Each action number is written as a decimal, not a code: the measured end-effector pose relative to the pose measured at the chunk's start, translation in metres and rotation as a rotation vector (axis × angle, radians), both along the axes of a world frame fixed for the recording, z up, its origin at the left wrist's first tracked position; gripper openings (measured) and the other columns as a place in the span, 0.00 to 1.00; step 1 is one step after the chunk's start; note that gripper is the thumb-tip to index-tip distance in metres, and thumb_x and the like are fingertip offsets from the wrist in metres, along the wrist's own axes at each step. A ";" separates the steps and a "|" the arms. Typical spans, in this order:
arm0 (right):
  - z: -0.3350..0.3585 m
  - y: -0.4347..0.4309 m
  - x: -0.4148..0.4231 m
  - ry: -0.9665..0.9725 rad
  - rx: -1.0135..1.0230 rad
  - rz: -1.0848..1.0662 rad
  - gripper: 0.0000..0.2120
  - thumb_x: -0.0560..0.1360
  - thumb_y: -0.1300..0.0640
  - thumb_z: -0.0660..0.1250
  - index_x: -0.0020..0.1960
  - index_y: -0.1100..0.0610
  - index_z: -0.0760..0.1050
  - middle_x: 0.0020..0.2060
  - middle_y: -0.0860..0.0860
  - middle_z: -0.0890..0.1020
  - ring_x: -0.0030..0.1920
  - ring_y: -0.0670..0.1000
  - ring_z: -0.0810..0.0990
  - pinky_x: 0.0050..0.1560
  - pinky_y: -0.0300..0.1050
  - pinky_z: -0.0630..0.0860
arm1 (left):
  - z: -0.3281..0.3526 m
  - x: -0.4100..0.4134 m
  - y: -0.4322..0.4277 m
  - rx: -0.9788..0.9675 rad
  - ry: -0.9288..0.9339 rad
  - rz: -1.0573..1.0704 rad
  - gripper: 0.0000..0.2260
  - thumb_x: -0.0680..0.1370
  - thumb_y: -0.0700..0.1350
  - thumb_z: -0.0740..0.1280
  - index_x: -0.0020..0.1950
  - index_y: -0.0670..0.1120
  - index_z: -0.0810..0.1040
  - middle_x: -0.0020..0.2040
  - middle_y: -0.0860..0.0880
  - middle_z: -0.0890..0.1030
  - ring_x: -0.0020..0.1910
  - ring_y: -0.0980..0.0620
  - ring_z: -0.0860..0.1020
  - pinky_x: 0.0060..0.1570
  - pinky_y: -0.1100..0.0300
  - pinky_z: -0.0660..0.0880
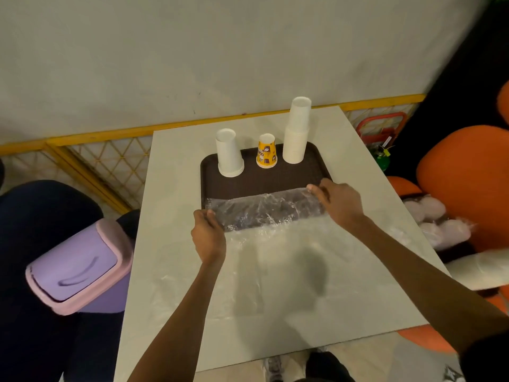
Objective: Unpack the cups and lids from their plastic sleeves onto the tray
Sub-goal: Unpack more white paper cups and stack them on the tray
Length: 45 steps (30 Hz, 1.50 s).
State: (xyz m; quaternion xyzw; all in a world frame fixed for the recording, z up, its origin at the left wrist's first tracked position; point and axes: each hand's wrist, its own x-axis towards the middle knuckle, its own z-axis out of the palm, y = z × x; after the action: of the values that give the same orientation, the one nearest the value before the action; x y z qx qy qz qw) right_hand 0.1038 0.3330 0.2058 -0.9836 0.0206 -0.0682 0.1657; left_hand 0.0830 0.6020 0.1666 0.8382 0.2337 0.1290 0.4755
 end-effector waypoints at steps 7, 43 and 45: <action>-0.010 -0.026 0.016 -0.103 -0.237 0.364 0.23 0.72 0.52 0.71 0.30 0.54 0.58 0.20 0.47 0.58 0.19 0.43 0.52 0.30 0.28 0.47 | -0.031 -0.017 0.009 0.053 0.114 -0.061 0.12 0.83 0.47 0.56 0.54 0.39 0.72 0.39 0.44 0.77 0.36 0.45 0.74 0.37 0.56 0.67; -0.103 0.081 0.017 0.480 0.128 0.449 0.12 0.78 0.49 0.63 0.52 0.57 0.76 0.41 0.53 0.81 0.37 0.45 0.74 0.42 0.38 0.70 | -0.096 -0.025 0.028 0.027 0.192 -0.061 0.12 0.83 0.45 0.56 0.44 0.40 0.72 0.33 0.48 0.75 0.33 0.46 0.72 0.32 0.56 0.67; -0.103 0.074 0.019 0.444 0.070 0.441 0.12 0.79 0.48 0.61 0.53 0.57 0.74 0.36 0.51 0.78 0.31 0.43 0.71 0.36 0.34 0.66 | -0.096 -0.021 0.028 -0.022 0.203 -0.009 0.12 0.83 0.45 0.57 0.46 0.39 0.74 0.36 0.48 0.76 0.35 0.45 0.74 0.35 0.56 0.69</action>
State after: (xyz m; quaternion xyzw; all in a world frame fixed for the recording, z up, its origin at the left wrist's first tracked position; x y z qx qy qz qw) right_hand 0.1232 0.4073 0.1032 -0.9489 -0.1552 0.1867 0.2017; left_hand 0.0624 0.6304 0.0702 0.8428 0.2782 0.0389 0.4591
